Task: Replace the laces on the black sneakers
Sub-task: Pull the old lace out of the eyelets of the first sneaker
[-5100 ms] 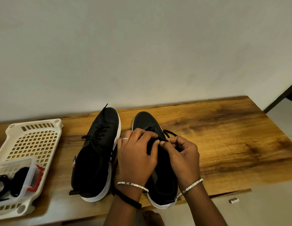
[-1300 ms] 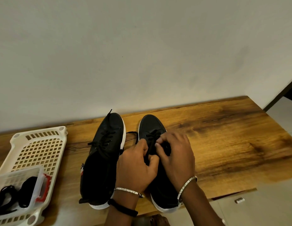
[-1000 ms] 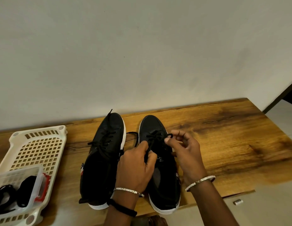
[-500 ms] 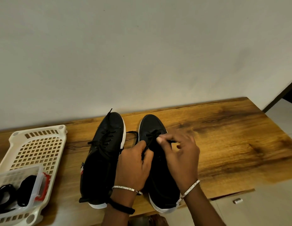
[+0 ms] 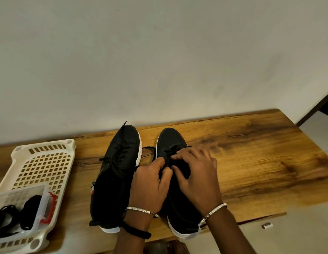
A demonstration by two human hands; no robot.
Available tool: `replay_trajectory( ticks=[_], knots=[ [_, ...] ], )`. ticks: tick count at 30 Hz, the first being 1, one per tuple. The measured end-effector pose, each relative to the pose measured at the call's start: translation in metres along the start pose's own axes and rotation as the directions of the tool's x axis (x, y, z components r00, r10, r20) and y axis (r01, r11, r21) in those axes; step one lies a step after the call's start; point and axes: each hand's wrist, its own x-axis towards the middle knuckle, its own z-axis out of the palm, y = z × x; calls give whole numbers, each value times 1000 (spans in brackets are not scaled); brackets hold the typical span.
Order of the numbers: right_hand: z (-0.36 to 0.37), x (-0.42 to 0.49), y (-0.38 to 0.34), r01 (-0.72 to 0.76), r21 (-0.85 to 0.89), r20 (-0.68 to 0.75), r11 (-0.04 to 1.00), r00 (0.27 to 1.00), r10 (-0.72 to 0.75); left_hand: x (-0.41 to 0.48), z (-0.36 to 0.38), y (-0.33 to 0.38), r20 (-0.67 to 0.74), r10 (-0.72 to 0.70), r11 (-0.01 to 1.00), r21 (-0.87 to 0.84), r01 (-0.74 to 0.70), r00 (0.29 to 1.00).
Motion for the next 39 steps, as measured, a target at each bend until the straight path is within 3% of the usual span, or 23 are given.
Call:
replay_trajectory(
  ticks=[5,6,8,9,11,12,13,14,15,16,18,19,21,26,30,32,33,34,35,36,37,38,39],
  knots=[
    [2,-1,1,33,-67,-93,997,995,-40,0,0,0,-4,2,1000,10,-2,1000],
    [2,0,-1,7,-1,-116,1000,993,-8,0,0,0,-8,0,1000,5,0,1000],
    [1,2,-4,-105,294,-189,950,968,165,0,-1,0,-12,-2,1000,-2,1,1000],
    [0,4,-3,-189,490,-200,851,926,321,0,-1,0,-13,-2,1000,-6,2,1000],
    [-3,8,4,-345,809,-58,476,759,649,0,0,1,-14,-4,1000,-19,4,1000],
    [-5,8,8,-403,876,88,265,673,734,0,0,0,-14,-6,1000,-29,6,1000],
    [-3,8,13,-476,868,212,140,610,763,0,0,0,-13,-11,999,-38,10,1000],
    [-2,8,16,-548,827,269,124,581,768,0,1,0,-13,-15,999,-43,15,1000],
    [0,7,19,-605,760,240,238,601,762,0,1,-1,-13,-18,999,-45,17,1000],
    [1,6,18,-612,654,132,444,670,730,0,2,-1,-12,-20,999,-45,19,1000],
    [-3,5,7,-401,372,-84,837,884,461,0,2,0,-13,-22,999,-37,21,1000],
    [-5,6,0,-257,259,-109,931,950,292,0,2,0,-16,-19,999,-31,19,1000],
    [-5,3,-7,-99,109,-59,989,993,106,0,2,-1,-21,-10,1000,-30,9,1000],
    [5,-2,0,17,-90,-59,996,998,-22,0,2,0,-28,2,999,-32,-3,1000],
    [-2,-2,-8,17,-44,-169,999,985,-24,0,2,1,-34,-13,999,-40,12,999],
    [-3,-1,-10,-74,159,-266,985,957,115,-1,2,-1,-31,-17,999,-38,16,999],
    [-3,1,-8,-151,338,-288,929,923,255,-1,2,-1,-29,-20,999,-40,19,999],
    [-4,5,-5,-254,550,-247,795,860,446,-1,2,-1,-27,-24,999,-45,23,999],
    [-7,8,-1,-350,756,-116,553,760,640,-1,2,-1,-25,-28,998,-53,26,999],
    [-8,10,6,-422,877,110,231,643,758,-1,2,0,-26,-29,998,-59,28,999],
    [-9,10,10,-482,876,321,-28,538,780,-1,2,0,-28,-29,998,-62,27,999],
    [-9,9,14,-560,819,434,-120,470,769,-1,1,0,-30,-27,998,-64,25,999],
    [-5,8,18,-650,759,439,-48,455,775,-1,2,0,-30,-26,998,-65,24,999]
  ],
)
